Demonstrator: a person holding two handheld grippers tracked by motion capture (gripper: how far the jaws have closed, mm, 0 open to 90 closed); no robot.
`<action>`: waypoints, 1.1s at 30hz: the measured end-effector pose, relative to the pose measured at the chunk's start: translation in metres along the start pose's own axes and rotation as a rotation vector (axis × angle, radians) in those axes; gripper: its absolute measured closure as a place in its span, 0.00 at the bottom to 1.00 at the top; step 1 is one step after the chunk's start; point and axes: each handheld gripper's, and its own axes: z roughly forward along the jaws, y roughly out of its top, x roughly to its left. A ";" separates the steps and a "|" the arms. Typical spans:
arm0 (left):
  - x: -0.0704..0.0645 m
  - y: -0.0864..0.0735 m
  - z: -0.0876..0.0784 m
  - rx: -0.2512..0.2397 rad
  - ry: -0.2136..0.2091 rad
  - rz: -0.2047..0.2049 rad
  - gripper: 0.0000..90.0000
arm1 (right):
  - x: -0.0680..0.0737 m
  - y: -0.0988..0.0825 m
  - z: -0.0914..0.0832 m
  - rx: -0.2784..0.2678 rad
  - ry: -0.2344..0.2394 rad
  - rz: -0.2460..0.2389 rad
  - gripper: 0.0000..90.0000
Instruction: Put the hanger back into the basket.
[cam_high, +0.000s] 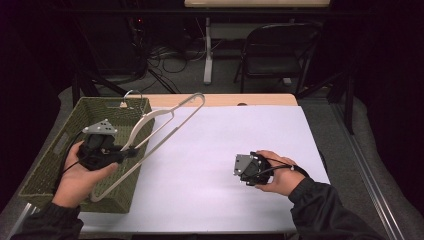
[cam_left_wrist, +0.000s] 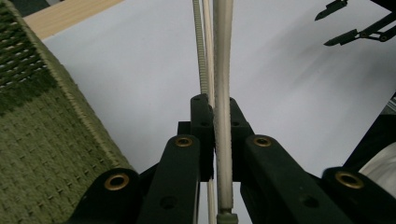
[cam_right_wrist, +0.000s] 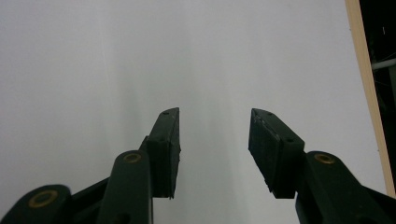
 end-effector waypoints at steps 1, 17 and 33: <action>0.001 0.000 -0.002 0.000 0.004 -0.001 0.97 | 0.000 0.000 0.000 0.003 -0.002 0.000 0.60; 0.041 -0.012 -0.021 -0.004 0.079 -0.078 0.97 | -0.003 -0.008 -0.001 0.013 0.006 0.070 0.53; 0.087 -0.035 -0.043 0.012 0.152 -0.139 0.97 | -0.006 -0.024 -0.001 0.011 0.000 0.124 0.52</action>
